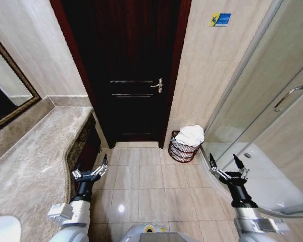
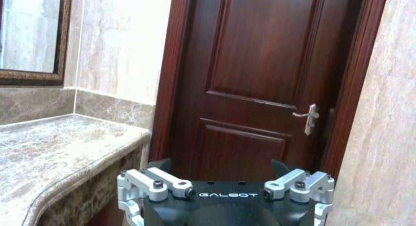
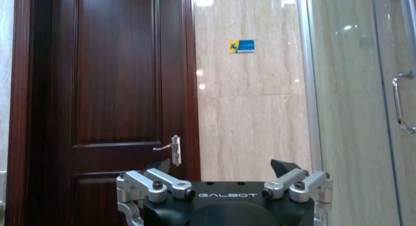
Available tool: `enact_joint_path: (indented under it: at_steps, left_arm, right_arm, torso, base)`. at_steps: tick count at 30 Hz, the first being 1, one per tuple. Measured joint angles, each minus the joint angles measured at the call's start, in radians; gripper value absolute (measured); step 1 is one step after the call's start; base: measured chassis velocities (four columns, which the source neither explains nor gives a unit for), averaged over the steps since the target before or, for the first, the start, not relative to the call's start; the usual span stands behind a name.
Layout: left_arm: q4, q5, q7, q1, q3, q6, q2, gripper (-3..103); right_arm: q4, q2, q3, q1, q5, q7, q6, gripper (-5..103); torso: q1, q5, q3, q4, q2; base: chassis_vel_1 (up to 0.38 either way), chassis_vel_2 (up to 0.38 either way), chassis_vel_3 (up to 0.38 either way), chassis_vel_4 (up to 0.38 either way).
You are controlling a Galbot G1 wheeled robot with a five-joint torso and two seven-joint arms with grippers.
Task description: Discard the used towel into the hamper.
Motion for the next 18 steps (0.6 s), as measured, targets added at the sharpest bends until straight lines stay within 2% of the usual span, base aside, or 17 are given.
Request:
enact_joint_path:
  at_steps: [18]
  left_arm:
    - [0.000,0.000,0.000,0.000,0.000,0.000,0.000,100]
  right_arm:
    - [0.000,0.000,0.000,0.000,0.000,0.000,0.000,100]
  torso:
    - [0.000,0.0000,0.000,0.0000,0.000]
  base:
    - [0.000,0.000,0.000,0.000]
